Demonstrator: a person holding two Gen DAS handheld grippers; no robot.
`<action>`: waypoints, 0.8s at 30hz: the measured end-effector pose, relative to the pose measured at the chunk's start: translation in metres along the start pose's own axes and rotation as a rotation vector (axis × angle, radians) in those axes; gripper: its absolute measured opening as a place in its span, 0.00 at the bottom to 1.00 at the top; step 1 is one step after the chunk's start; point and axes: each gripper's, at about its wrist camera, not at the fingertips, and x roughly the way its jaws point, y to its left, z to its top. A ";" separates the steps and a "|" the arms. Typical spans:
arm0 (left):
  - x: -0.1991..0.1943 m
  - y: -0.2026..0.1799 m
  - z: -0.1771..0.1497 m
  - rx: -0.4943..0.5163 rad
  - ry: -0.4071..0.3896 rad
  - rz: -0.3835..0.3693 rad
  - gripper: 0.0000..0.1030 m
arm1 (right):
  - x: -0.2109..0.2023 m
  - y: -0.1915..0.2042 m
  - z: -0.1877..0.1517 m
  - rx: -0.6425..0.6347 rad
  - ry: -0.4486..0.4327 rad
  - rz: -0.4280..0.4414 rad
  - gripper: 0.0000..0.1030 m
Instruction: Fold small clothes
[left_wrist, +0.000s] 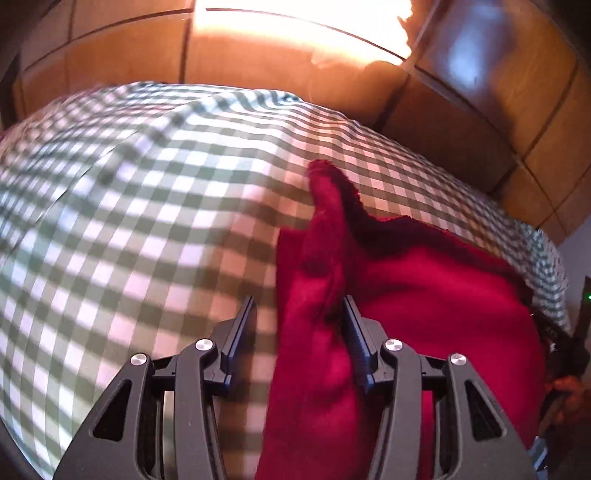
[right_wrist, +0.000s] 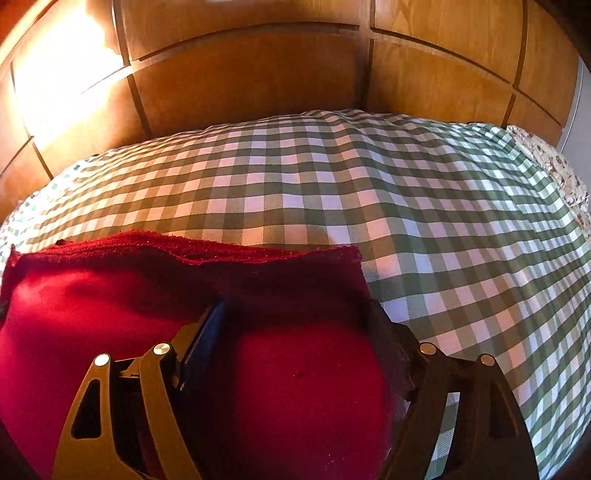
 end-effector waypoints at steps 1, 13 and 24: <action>-0.008 0.004 -0.005 -0.017 -0.009 -0.004 0.46 | 0.001 -0.001 0.000 0.003 0.001 0.005 0.74; -0.073 0.004 -0.064 0.060 -0.060 0.040 0.54 | 0.001 0.004 0.001 -0.007 0.020 -0.069 0.85; -0.077 0.002 -0.085 0.110 -0.033 0.102 0.60 | -0.039 0.016 -0.004 -0.072 -0.032 -0.123 0.90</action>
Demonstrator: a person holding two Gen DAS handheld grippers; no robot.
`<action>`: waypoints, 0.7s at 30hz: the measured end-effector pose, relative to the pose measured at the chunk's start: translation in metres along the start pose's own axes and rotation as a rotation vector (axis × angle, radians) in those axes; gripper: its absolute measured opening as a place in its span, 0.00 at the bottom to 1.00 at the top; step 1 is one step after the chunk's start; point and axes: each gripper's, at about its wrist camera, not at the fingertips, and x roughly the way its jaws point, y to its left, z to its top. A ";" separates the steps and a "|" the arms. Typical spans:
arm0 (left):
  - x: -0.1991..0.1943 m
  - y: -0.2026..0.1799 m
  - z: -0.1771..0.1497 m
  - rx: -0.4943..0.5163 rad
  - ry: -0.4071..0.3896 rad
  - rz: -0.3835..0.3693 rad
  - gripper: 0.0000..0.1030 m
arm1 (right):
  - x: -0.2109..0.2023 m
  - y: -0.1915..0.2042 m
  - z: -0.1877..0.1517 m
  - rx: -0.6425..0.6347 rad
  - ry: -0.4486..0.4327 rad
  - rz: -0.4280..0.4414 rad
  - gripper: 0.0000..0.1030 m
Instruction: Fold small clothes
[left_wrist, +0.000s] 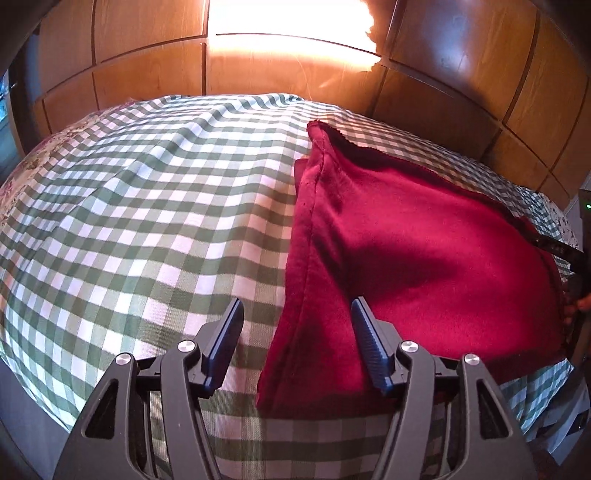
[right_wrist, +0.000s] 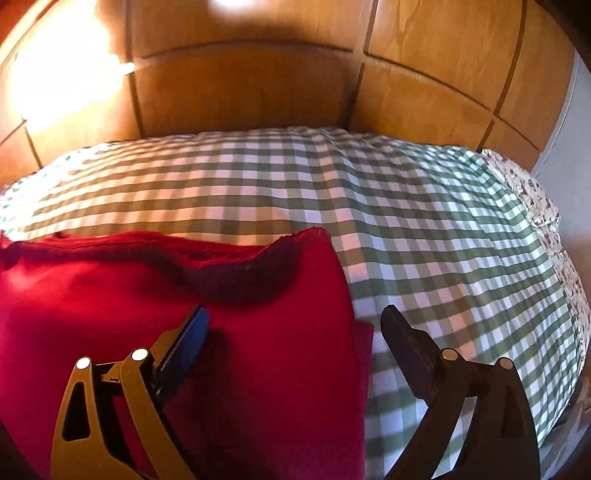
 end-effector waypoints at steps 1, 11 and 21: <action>-0.001 0.000 -0.002 0.002 0.000 0.003 0.60 | -0.007 0.002 -0.004 -0.012 -0.010 0.006 0.90; -0.006 -0.009 -0.007 0.036 0.000 0.042 0.59 | -0.061 0.036 -0.042 -0.166 -0.072 0.087 0.90; -0.014 0.006 -0.027 0.012 0.004 0.001 0.61 | -0.066 0.024 -0.072 -0.156 0.007 0.125 0.90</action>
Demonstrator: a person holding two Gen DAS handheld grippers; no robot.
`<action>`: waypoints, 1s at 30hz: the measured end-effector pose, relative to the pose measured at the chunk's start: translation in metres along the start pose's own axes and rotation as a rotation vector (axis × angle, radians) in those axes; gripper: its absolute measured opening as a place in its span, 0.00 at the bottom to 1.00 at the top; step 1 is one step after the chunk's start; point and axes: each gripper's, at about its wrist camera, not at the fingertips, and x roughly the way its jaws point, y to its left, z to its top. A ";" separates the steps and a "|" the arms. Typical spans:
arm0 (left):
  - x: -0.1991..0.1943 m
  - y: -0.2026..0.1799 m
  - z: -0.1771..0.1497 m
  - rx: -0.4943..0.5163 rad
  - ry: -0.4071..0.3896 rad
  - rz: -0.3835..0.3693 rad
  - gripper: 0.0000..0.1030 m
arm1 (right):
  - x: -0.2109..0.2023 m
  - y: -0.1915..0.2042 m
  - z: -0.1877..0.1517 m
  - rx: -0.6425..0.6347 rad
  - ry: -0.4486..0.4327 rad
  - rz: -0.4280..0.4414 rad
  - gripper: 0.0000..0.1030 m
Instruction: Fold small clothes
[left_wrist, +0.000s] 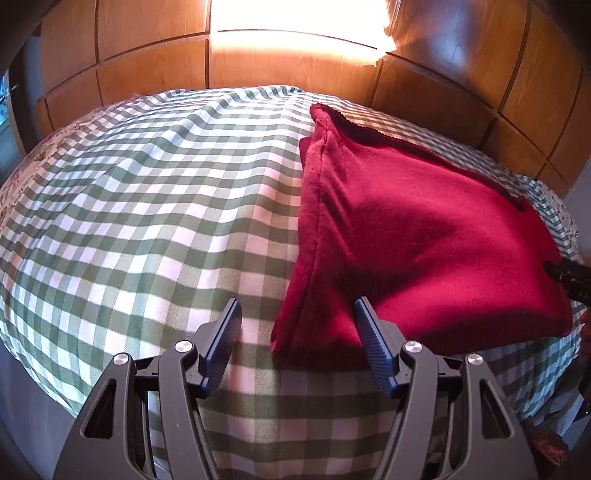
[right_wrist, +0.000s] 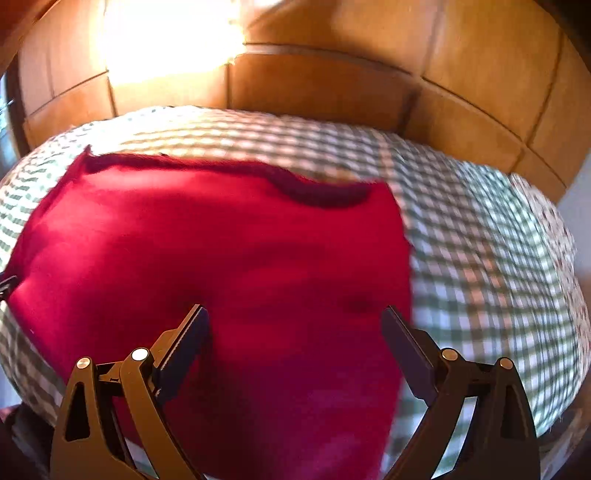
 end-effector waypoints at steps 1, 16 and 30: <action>-0.004 0.004 -0.001 -0.010 -0.003 -0.013 0.61 | 0.000 -0.006 -0.005 0.019 0.012 0.008 0.91; -0.002 0.012 -0.011 -0.087 0.064 -0.232 0.56 | -0.021 -0.042 -0.083 0.259 0.077 0.204 0.68; -0.039 -0.018 0.003 0.088 -0.078 -0.066 0.44 | -0.040 -0.057 -0.074 0.246 0.031 0.099 0.58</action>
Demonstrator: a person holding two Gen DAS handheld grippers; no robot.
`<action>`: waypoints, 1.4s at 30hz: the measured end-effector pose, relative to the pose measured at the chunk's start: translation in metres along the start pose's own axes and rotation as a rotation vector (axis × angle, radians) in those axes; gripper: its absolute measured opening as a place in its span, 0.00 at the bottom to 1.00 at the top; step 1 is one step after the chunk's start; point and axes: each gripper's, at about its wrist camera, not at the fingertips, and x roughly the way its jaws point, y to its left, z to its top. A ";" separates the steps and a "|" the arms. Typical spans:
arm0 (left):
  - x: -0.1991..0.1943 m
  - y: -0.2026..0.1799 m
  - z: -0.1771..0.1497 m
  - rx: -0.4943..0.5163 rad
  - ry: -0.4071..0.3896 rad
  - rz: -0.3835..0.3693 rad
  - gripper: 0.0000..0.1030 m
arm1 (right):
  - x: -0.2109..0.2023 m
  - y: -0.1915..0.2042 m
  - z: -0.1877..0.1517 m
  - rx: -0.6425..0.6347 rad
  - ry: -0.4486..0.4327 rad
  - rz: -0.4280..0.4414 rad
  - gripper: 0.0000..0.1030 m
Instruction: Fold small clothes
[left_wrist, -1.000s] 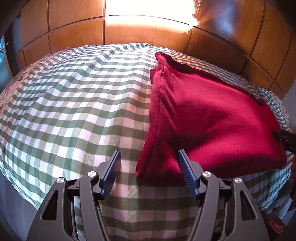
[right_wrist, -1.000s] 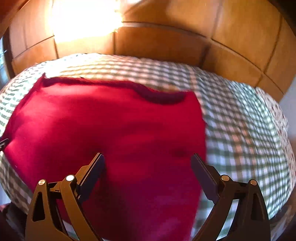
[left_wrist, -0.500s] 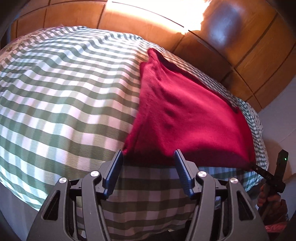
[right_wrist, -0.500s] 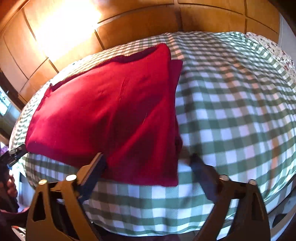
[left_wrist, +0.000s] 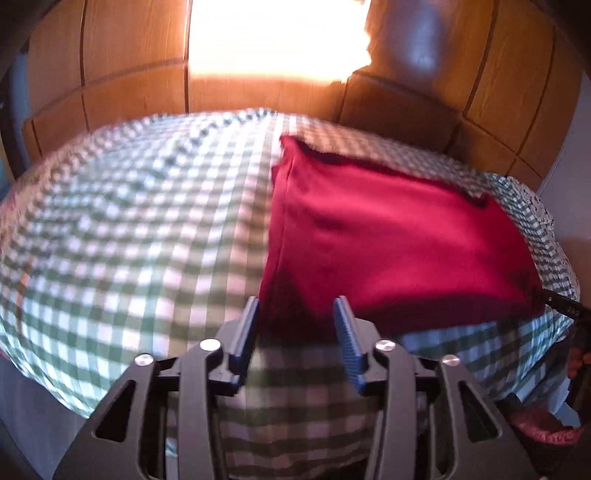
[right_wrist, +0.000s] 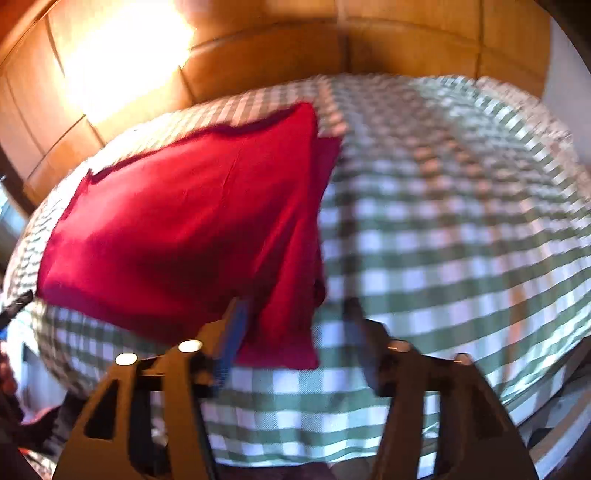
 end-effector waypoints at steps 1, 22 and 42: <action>0.000 -0.006 0.006 0.018 -0.014 -0.009 0.44 | -0.006 0.003 0.004 -0.011 -0.029 -0.004 0.58; 0.042 -0.087 0.012 0.174 0.039 -0.029 0.52 | 0.022 0.153 0.006 -0.268 -0.032 0.274 0.58; 0.051 -0.091 -0.004 0.181 0.064 -0.012 0.55 | 0.038 0.140 -0.019 -0.274 0.020 0.243 0.60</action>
